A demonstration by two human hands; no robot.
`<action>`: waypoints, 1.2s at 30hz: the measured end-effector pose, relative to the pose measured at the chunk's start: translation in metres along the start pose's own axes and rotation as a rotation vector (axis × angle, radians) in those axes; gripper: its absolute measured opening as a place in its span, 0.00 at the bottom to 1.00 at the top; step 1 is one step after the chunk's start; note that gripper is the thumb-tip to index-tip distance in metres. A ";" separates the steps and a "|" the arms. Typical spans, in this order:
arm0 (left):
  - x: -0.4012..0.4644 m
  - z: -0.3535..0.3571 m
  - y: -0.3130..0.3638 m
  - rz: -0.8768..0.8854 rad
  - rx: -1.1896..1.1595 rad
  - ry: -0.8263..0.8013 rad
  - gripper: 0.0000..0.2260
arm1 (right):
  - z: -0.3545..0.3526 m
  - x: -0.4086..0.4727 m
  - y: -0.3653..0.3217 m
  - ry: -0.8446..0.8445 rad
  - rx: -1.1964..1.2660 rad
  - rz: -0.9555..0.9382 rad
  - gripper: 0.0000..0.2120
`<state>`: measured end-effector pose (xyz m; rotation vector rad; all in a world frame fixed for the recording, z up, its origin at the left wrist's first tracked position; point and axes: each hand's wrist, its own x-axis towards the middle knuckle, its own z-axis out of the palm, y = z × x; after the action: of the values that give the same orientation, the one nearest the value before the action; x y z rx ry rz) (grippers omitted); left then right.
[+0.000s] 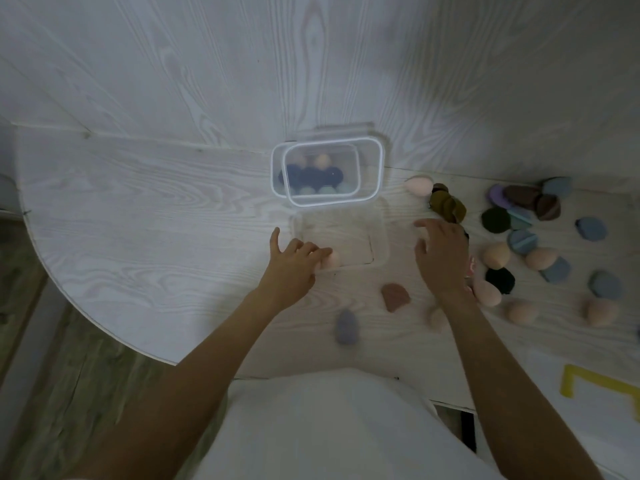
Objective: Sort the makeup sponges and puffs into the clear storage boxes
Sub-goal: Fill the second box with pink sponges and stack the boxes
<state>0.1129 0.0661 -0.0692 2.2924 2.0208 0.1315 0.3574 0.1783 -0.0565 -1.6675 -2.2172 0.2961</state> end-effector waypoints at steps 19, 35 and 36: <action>0.001 0.001 0.017 0.037 -0.104 0.011 0.16 | 0.001 -0.016 -0.065 -0.220 0.117 -0.229 0.13; 0.007 -0.004 0.038 -0.035 -0.203 -0.039 0.23 | 0.015 0.000 -0.063 -0.444 -0.150 -0.358 0.18; 0.009 -0.004 0.039 -0.016 -0.181 -0.039 0.23 | 0.013 0.001 -0.061 -0.453 -0.133 -0.379 0.19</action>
<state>0.1521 0.0698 -0.0603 2.1524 1.9216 0.2553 0.2979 0.1625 -0.0457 -1.2900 -2.8841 0.4701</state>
